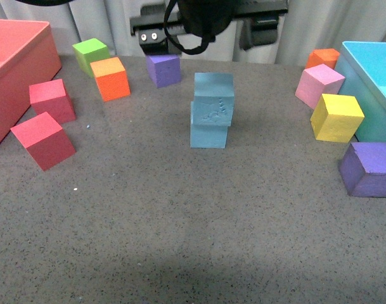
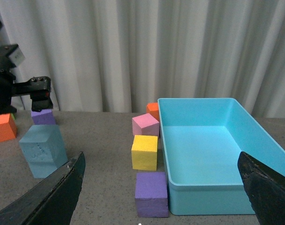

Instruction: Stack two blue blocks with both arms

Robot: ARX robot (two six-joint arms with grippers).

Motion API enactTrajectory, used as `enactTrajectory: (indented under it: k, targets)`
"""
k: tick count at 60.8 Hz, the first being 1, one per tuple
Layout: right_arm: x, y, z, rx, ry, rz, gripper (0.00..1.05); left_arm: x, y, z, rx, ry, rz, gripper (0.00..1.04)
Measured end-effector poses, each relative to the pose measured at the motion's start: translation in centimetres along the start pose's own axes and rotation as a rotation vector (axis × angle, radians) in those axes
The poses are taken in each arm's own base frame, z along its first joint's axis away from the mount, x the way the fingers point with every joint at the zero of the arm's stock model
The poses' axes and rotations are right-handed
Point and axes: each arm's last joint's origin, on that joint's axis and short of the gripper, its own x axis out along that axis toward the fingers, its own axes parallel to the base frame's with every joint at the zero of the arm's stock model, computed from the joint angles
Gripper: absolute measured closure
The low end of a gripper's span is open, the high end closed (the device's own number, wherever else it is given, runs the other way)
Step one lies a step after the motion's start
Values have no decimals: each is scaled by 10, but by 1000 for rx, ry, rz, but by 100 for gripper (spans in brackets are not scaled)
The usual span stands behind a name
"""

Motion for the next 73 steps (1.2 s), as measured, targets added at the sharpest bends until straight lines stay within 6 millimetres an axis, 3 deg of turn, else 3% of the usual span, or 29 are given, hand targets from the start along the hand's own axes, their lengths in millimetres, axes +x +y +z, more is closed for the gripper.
enactTrajectory:
  k: [8,16,22,28,38,73]
  targets:
    - [0,0,0,0,0,-1,10,-16,44,-23,85,-354,18,36]
    - [0,0,0,0,0,-3,10,-61,100,-35,58,-657,-9,59]
    - [0,0,0,0,0,-2,10,-89,132,-47,61,-710,7,75]
    - [0,0,0,0,0,0,10,-109,165,-80,88,-669,17,100]
    - [0,0,0,0,0,-1,10,-132,190,-108,104,-652,9,101]
    - [0,0,0,0,0,0,10,-196,233,-151,104,-656,8,101]
